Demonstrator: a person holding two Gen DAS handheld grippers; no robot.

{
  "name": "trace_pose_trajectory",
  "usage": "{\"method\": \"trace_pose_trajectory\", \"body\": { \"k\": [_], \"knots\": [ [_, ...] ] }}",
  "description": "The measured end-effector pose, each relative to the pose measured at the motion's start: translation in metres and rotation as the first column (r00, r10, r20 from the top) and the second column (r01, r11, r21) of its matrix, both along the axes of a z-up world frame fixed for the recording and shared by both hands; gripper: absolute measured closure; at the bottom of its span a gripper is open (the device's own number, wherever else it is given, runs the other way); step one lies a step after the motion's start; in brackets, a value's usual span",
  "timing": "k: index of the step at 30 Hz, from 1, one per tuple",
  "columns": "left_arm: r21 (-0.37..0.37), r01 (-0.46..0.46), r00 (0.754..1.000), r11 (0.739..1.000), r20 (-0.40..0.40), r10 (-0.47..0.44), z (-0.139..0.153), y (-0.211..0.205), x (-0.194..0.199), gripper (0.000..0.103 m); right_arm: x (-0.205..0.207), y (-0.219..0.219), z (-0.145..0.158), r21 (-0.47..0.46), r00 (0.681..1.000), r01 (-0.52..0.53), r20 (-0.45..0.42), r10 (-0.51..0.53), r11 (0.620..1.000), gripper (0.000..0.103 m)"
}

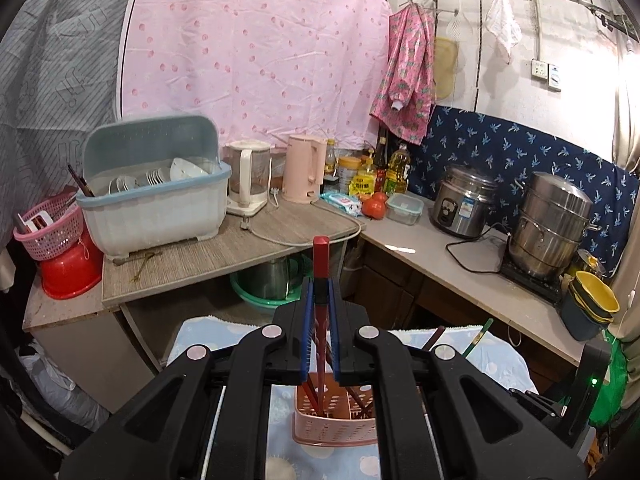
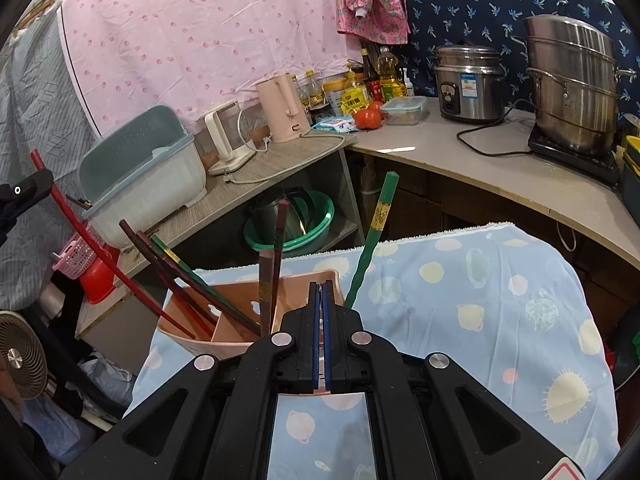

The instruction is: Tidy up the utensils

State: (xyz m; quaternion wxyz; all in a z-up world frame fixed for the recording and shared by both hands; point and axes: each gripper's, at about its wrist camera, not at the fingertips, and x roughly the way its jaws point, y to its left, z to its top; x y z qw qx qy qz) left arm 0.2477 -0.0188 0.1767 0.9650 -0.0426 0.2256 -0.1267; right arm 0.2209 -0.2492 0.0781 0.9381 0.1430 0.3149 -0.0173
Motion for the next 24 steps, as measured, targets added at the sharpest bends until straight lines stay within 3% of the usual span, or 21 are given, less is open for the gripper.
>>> {"method": "trace_pose_trajectory", "body": {
  "k": [8,9,12,13,24],
  "knots": [
    [-0.006,-0.005,0.998,1.000,-0.060,0.005,-0.026,-0.001,0.012,0.095,0.012,0.005,-0.014,0.001,0.999,-0.006,-0.037,0.006,1.000,0.100],
    [-0.008,-0.014,0.998,1.000,-0.059,0.013,-0.028,0.000,0.011,0.094,0.011,0.005,-0.015,0.001,1.000,-0.001,-0.032,0.001,1.000,0.096],
    [0.002,-0.045,0.998,0.999,-0.053,0.045,-0.032,0.001,0.009,0.070,0.009,0.008,-0.015,-0.002,1.000,0.009,-0.026,-0.009,1.000,0.083],
    [0.005,-0.050,0.997,0.999,-0.050,0.050,-0.032,0.002,0.008,0.069,0.008,0.008,-0.015,-0.001,1.000,0.010,-0.022,-0.010,1.000,0.081],
    [0.027,-0.044,0.996,0.999,-0.075,0.046,-0.046,-0.001,-0.002,0.069,-0.001,0.013,-0.012,0.006,1.000,-0.006,-0.018,0.006,1.000,0.080]
  ]
}}
